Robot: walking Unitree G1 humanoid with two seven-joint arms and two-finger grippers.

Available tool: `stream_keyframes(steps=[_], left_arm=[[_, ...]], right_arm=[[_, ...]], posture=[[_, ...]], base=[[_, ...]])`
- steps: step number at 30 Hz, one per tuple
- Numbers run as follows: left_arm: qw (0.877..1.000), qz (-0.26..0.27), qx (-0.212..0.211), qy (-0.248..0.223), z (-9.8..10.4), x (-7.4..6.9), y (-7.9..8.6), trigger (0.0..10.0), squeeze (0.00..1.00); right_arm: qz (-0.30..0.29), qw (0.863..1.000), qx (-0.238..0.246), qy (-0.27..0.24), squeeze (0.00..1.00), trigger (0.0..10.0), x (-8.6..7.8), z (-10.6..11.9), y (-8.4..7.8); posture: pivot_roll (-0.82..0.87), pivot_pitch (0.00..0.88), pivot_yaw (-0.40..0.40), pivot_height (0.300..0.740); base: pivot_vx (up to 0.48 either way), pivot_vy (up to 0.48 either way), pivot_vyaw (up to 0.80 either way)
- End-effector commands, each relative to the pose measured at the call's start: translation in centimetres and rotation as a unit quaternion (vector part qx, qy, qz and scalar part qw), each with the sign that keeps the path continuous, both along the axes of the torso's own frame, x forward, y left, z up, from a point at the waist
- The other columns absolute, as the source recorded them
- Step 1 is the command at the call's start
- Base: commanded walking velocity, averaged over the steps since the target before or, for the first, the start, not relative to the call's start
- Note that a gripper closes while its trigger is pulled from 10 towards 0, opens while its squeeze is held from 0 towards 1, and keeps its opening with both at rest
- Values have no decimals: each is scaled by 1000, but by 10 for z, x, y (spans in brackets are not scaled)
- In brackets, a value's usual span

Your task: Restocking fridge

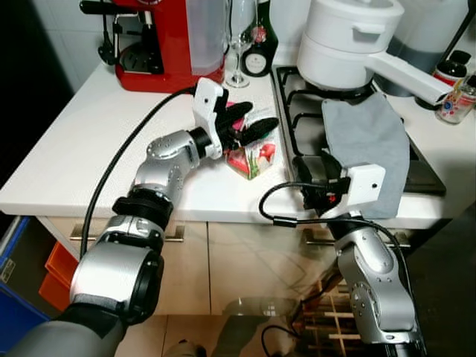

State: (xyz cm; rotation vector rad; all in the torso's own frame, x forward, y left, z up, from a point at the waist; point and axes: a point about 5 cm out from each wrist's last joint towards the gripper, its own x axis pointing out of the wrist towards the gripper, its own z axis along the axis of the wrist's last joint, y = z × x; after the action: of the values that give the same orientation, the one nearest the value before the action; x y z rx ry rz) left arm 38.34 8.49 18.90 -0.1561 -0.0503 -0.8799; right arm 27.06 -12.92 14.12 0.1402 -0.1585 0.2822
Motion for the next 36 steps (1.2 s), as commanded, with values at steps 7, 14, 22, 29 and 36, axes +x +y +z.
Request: stream_keyframes(steps=[7, 14, 22, 29, 36], left_arm=[[999, -17, -23, 46, -29, -14, -10, 0, 0], [997, -68, -18, 38, -29, -23, -8, 0, 0], [997, -75, 4, -11, -7, -24, -1, 0, 0], [996, -49, -8, -69, 23, -24, 1, 0, 0], [988, -31, -57, -142, 71, -31, 2, 0, 0]], right_arm=[[12, 1000, -1, 9, 0, 10000, 3, -3, 4], [11, 1000, -2, 9, 0, 10000, 4, -4, 2], [9, 1000, -1, 11, 0, 10000, 5, -5, 1], [9, 1000, -1, 10, 0, 10000, 7, -5, 1], [9, 1000, -3, 9, 0, 10000, 7, -4, 1]], posture=[[-41, 0, -14, 740], [-42, 0, -11, 740], [-39, 0, -8, 740], [-36, 0, -7, 740], [-35, 0, -4, 740]], base=[[0, 0, 0], [0, 0, 0], [0, 0, 0], [0, 0, 0], [0, 0, 0]])
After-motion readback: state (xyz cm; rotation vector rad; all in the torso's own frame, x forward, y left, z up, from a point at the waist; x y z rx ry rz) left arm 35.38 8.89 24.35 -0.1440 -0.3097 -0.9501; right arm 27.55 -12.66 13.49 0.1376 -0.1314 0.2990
